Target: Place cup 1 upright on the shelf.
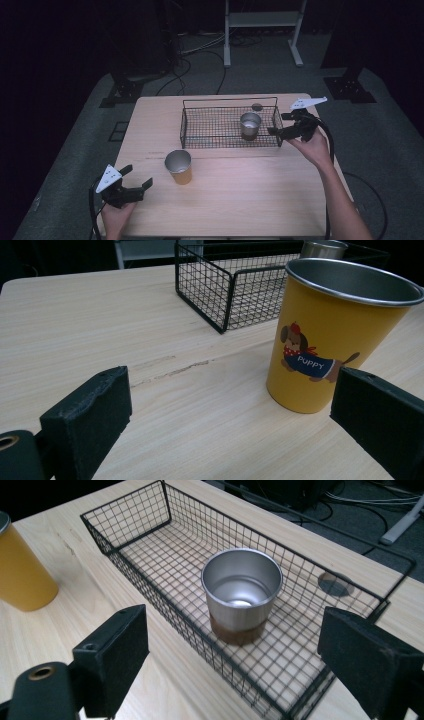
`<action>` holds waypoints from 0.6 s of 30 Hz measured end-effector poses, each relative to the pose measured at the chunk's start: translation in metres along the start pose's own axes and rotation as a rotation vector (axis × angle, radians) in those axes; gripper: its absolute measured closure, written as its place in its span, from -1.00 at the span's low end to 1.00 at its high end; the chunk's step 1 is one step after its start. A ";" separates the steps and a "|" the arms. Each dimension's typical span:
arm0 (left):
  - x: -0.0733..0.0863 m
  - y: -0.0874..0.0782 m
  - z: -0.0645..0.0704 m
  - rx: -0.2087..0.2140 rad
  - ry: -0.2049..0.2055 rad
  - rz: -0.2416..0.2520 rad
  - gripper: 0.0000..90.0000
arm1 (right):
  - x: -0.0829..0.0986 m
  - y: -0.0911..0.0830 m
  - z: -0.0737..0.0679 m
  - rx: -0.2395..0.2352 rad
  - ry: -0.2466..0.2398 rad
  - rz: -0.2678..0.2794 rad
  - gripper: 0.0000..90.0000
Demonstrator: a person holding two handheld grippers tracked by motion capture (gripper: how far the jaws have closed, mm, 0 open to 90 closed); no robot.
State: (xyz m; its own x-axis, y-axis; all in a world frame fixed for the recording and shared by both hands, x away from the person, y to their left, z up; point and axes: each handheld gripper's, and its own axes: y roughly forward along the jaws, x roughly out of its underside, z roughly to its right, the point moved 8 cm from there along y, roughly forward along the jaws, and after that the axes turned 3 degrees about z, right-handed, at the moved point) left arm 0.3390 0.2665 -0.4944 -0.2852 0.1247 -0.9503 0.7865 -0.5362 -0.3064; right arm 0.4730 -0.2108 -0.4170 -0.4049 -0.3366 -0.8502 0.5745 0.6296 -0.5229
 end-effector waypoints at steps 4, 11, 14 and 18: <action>-0.001 0.000 0.002 0.009 -0.002 0.006 -0.95 | 0.007 -0.009 -0.001 0.001 0.009 0.011 -0.73; -0.003 -0.002 0.003 0.022 -0.002 0.024 -0.95 | 0.027 -0.023 -0.001 0.012 0.025 0.010 -0.73; -0.003 -0.002 0.003 0.025 -0.003 0.024 -0.95 | 0.036 -0.027 -0.001 0.016 0.035 0.017 -0.73; -0.004 -0.001 0.005 0.032 0.005 0.029 -0.95 | 0.047 -0.032 -0.002 0.023 0.046 0.023 -0.73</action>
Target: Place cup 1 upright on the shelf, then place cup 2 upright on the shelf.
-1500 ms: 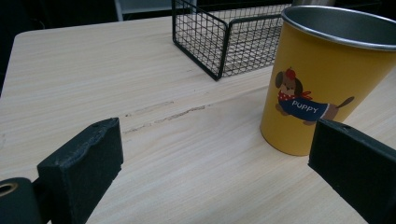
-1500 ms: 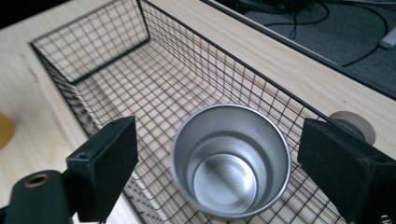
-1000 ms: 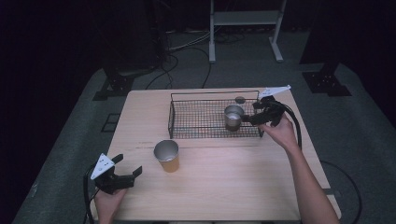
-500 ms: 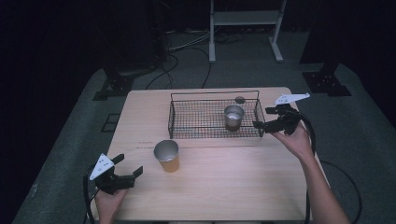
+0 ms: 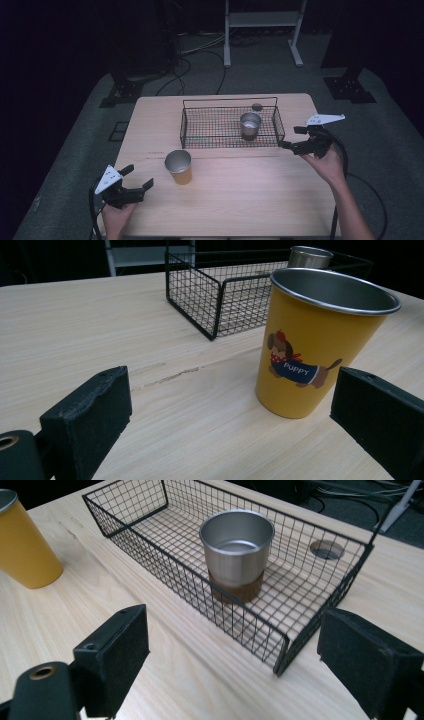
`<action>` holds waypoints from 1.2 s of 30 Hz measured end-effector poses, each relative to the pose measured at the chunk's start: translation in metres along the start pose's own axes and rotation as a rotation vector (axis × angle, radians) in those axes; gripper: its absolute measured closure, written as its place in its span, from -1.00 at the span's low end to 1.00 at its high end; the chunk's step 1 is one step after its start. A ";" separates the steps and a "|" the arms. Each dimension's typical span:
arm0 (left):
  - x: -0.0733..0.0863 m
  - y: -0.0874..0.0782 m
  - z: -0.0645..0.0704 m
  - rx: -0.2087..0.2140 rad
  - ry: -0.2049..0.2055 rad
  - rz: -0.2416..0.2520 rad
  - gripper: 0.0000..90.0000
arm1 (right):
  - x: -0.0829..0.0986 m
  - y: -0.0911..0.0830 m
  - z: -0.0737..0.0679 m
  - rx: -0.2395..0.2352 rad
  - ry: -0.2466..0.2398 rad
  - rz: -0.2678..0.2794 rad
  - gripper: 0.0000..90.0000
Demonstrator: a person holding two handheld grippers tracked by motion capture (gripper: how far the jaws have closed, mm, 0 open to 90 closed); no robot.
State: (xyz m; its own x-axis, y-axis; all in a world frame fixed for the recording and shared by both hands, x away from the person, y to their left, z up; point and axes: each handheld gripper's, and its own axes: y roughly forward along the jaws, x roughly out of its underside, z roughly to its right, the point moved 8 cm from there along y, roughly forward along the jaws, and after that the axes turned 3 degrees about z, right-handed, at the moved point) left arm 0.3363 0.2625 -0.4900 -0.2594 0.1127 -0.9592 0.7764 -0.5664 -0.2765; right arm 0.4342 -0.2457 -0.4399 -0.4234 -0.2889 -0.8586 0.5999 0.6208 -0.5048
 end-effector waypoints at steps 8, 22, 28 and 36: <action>0.000 0.000 0.002 0.010 0.003 0.001 -0.95 | 0.020 -0.008 -0.003 0.007 0.024 0.011 -0.73; 0.000 0.003 0.003 0.031 0.012 0.001 -0.95 | 0.044 -0.022 -0.010 0.020 0.040 0.029 -0.72; -0.001 0.006 0.007 0.051 0.022 0.004 -0.95 | 0.061 -0.027 -0.016 0.020 0.055 0.043 -0.72; -0.002 0.005 0.010 0.061 0.045 0.002 -0.96 | 0.081 -0.023 -0.021 0.007 0.085 0.046 -0.72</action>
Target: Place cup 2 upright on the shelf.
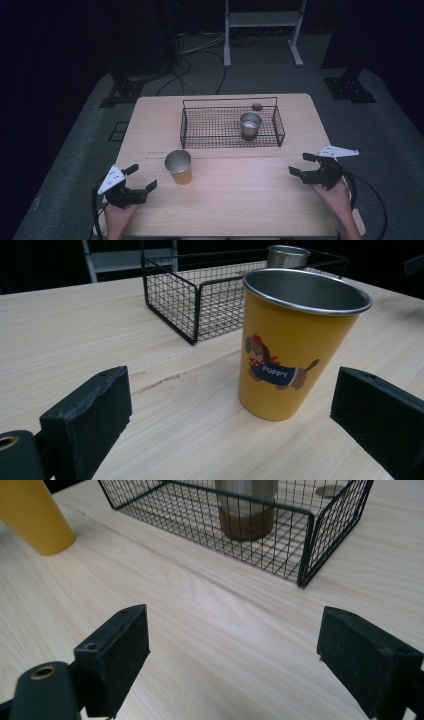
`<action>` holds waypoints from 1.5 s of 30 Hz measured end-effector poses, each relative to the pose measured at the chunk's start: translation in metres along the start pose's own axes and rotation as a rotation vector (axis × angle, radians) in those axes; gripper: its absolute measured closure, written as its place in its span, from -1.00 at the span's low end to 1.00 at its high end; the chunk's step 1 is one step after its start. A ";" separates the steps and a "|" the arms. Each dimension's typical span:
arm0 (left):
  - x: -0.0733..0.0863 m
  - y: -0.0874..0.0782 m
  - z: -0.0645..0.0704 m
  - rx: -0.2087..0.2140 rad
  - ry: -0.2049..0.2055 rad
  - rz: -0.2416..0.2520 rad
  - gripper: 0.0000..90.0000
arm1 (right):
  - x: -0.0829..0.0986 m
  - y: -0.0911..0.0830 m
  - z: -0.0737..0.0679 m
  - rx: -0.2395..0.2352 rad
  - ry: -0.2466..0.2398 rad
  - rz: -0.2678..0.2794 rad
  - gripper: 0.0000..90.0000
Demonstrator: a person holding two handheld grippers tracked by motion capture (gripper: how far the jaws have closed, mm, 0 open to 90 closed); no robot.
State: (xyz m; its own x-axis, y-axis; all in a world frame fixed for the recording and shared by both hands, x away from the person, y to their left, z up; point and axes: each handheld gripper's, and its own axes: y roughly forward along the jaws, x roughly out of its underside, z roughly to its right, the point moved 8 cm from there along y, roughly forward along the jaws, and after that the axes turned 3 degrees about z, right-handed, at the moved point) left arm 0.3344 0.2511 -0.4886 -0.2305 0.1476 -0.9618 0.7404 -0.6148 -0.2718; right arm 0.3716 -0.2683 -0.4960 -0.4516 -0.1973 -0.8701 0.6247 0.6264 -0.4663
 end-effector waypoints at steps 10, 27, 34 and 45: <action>-0.001 -0.003 0.007 0.042 0.007 0.013 -0.96 | 0.013 0.001 -0.001 0.003 0.012 0.006 -0.72; -0.007 0.000 0.022 0.094 0.062 -0.018 -0.96 | 0.027 -0.001 -0.003 0.013 0.044 0.056 -0.72; -0.011 0.016 0.030 0.137 0.088 -0.075 -0.97 | 0.028 -0.002 -0.004 0.014 0.040 0.061 -0.72; -0.021 0.033 0.036 0.186 0.131 -0.144 -0.97 | 0.027 -0.007 -0.006 0.010 0.029 0.072 -0.72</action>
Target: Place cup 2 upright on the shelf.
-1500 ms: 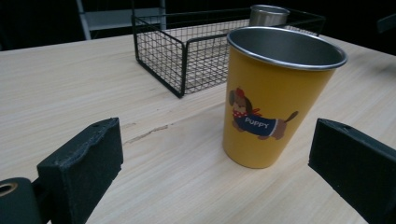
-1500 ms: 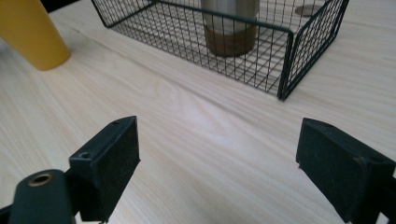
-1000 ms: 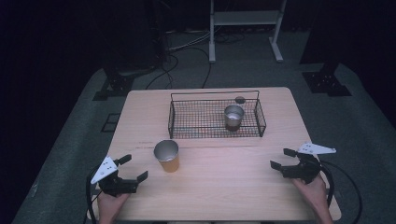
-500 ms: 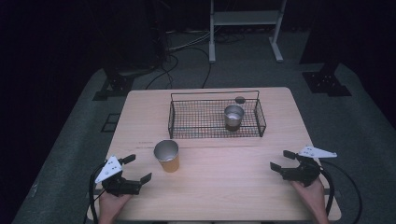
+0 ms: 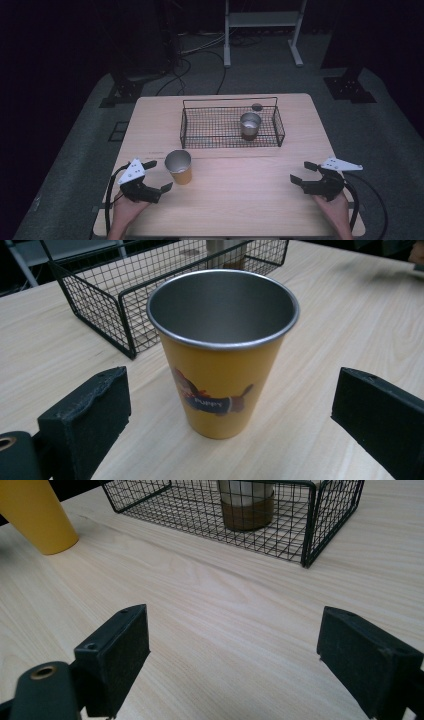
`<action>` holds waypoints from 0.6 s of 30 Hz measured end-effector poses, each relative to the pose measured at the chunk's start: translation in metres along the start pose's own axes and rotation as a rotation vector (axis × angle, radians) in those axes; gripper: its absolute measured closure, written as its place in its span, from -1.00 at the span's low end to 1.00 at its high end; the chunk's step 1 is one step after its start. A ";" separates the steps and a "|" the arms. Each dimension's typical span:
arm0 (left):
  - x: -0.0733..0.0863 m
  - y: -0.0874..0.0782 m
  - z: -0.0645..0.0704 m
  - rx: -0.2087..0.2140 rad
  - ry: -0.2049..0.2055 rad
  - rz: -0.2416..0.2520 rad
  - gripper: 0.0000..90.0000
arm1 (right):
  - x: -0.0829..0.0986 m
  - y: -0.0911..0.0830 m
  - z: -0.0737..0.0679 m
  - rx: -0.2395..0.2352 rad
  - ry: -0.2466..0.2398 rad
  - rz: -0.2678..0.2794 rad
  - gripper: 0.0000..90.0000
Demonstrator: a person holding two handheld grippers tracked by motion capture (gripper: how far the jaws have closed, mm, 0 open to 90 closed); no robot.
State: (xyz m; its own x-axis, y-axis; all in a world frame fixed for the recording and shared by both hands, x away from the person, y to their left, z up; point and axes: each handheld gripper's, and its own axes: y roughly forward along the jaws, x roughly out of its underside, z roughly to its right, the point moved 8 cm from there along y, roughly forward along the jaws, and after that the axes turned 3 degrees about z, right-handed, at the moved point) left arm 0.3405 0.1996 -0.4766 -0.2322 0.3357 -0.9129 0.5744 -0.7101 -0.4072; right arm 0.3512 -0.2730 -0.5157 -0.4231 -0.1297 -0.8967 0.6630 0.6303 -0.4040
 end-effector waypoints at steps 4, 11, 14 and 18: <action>-0.004 0.005 -0.001 0.027 -0.003 -0.029 -0.97 | -0.001 0.000 -0.002 -0.002 -0.010 0.001 -0.72; -0.010 0.012 0.000 0.042 0.012 -0.071 -0.97 | -0.002 -0.001 -0.003 -0.005 -0.016 0.006 -0.72; -0.010 0.014 -0.001 0.036 0.012 -0.086 -0.97 | -0.003 -0.003 -0.001 -0.006 -0.010 0.019 -0.72; -0.011 0.018 0.000 0.039 0.021 -0.105 -0.97 | -0.002 -0.002 -0.001 -0.009 -0.009 0.014 -0.72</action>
State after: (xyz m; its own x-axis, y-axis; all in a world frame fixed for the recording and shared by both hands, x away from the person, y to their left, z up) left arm 0.3537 0.1835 -0.4743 -0.2726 0.4227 -0.8643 0.5168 -0.6934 -0.5021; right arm 0.3507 -0.2732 -0.5130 -0.4080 -0.1278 -0.9040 0.6634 0.6388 -0.3897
